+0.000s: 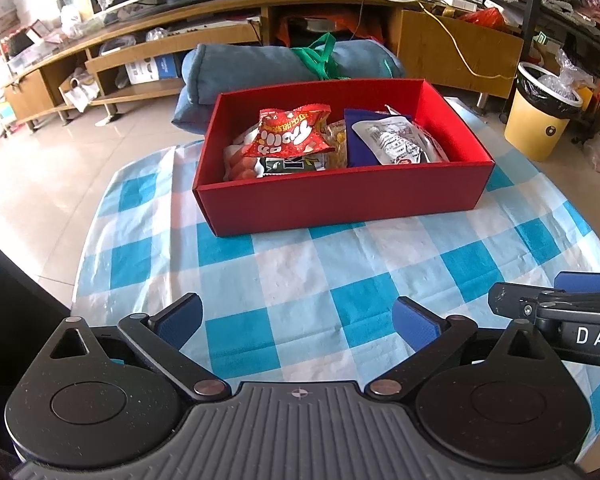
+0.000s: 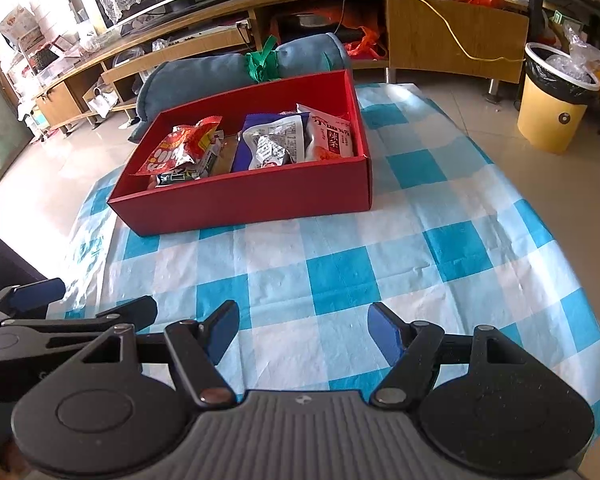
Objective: Organize snacks
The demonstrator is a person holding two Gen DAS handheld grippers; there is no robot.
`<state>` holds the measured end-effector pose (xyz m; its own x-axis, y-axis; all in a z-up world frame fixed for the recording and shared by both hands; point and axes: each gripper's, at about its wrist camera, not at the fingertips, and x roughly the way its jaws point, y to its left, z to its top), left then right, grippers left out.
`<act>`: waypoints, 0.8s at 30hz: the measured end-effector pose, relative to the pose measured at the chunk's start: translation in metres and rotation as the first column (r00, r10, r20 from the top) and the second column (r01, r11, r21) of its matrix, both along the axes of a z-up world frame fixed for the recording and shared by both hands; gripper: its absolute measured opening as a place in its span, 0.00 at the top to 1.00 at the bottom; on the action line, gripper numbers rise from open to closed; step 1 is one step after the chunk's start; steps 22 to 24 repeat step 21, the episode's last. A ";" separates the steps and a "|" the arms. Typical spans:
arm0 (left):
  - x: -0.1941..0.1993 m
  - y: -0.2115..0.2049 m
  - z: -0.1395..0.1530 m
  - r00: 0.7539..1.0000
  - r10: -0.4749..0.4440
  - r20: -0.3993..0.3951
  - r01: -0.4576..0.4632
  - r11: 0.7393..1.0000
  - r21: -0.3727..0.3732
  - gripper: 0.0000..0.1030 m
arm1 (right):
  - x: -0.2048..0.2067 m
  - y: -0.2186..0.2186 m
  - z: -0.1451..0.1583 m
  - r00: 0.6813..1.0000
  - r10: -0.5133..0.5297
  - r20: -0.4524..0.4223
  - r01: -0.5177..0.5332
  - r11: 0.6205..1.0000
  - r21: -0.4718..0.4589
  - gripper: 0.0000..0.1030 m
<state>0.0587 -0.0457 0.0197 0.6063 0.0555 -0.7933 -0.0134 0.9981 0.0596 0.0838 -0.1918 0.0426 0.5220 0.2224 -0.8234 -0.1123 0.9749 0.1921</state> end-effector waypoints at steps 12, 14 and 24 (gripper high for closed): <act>-0.008 0.002 0.004 1.000 0.007 0.023 -0.007 1.000 -0.004 0.01 | -0.006 0.000 0.004 1.000 0.010 0.011 -0.010 1.000 0.012 0.36; -0.009 0.002 0.004 1.000 0.009 0.025 -0.008 1.000 -0.004 0.01 | -0.007 0.000 0.004 1.000 0.011 0.012 -0.012 1.000 0.012 0.36; -0.011 0.002 0.005 0.999 0.013 0.030 -0.013 1.000 0.004 0.01 | -0.009 0.000 0.006 1.000 0.013 0.016 -0.013 1.000 0.019 0.35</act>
